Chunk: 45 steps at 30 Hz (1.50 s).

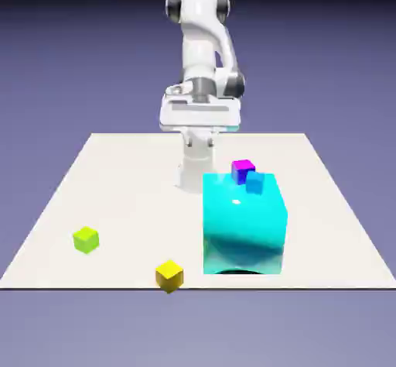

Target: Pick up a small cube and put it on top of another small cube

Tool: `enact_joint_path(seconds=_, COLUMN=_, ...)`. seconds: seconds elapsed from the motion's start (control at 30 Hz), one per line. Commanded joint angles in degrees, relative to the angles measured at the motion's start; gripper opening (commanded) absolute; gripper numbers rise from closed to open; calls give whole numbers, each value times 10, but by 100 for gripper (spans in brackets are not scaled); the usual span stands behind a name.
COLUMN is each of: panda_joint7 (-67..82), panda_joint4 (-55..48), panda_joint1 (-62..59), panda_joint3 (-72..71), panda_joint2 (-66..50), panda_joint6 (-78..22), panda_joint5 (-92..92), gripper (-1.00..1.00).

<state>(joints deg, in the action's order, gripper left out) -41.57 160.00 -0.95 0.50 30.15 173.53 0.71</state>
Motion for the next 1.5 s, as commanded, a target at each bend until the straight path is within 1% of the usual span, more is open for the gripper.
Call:
enact_joint_path(seconds=0.0, panda_joint7=7, panda_joint4=-8, panda_joint1=-14, panda_joint3=4, panda_joint2=-21, panda_joint6=-4, panda_joint5=6, gripper=0)
enact_joint_path(seconds=0.7, panda_joint7=161, panda_joint4=-182, panda_joint1=-299, panda_joint3=92, panda_joint2=-457, panda_joint6=-87, panda_joint5=129, gripper=0)
enact_joint_path(seconds=0.73, panda_joint7=162, panda_joint4=-183, panda_joint1=-301, panda_joint3=93, panda_joint2=-461, panda_joint6=-88, panda_joint5=130, gripper=0)
enact_joint_path(seconds=0.77, panda_joint7=162, panda_joint4=-183, panda_joint1=-301, panda_joint3=93, panda_joint2=-461, panda_joint6=-88, panda_joint5=130, gripper=0)
enact_joint_path(seconds=0.97, panda_joint7=200, panda_joint4=-224, panda_joint1=-358, panda_joint3=25, panda_joint2=-580, panda_joint6=-7, panda_joint5=173, gripper=0)
enact_joint_path(seconds=1.0, panda_joint7=200, panda_joint4=-224, panda_joint1=-358, panda_joint3=25, panda_joint2=-580, panda_joint6=-7, panda_joint5=173, gripper=-100)
enact_joint_path(seconds=1.03, panda_joint7=200, panda_joint4=-224, panda_joint1=-358, panda_joint3=25, panda_joint2=-580, panda_joint6=-7, panda_joint5=173, gripper=-100)
enact_joint_path(seconds=1.23, panda_joint7=157, panda_joint4=-184, panda_joint1=-299, panda_joint3=91, panda_joint2=-460, panda_joint6=-89, panda_joint5=127, gripper=-100)
enact_joint_path(seconds=1.47, panda_joint7=-18, panda_joint4=-209, panda_joint1=-230, panda_joint3=34, panda_joint2=-444, panda_joint6=-130, panda_joint5=43, gripper=-100)
